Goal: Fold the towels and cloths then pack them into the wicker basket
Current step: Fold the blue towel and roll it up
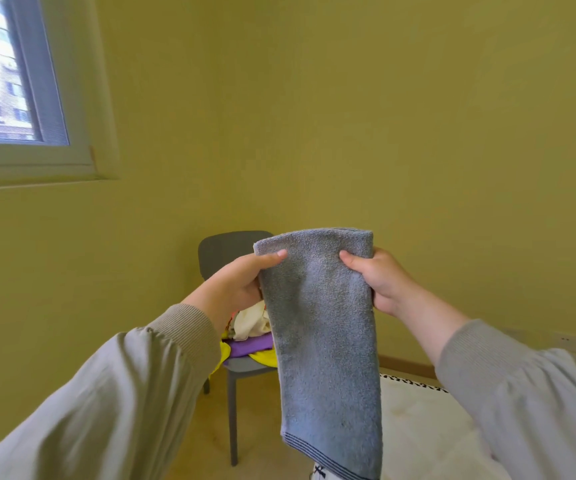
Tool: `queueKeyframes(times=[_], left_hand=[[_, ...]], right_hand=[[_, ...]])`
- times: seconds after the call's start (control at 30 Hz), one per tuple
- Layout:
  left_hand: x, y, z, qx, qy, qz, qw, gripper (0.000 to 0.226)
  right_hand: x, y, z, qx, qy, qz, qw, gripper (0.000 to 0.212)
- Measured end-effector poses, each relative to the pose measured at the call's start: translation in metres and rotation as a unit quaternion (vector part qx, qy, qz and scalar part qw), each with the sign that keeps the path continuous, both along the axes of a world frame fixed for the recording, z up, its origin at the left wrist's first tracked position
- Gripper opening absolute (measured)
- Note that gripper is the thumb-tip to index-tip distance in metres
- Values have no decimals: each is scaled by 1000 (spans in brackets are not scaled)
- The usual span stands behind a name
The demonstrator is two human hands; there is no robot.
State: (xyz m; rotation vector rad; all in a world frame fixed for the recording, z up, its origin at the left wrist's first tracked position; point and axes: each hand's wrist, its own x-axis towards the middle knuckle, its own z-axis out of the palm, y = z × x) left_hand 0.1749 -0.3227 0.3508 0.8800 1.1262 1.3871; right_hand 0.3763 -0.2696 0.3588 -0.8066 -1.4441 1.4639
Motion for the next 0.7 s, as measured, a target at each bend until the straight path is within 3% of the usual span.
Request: queueKeyframes(times=[0.13, 0.37, 0.6, 0.7], left_hand=[[3, 1, -9, 31, 44, 12, 998, 25], [29, 1, -3, 66, 124, 18, 990, 10], [60, 22, -11, 55, 127, -17, 990, 9], [76, 43, -25, 36, 138, -18, 990, 10]], right_hand=[[4, 0, 6, 15, -30, 20, 999, 5], [29, 3, 13, 48, -95, 2, 994, 5], [66, 19, 1, 30, -115, -22, 993, 4], [79, 39, -16, 3, -141, -43, 989, 17]])
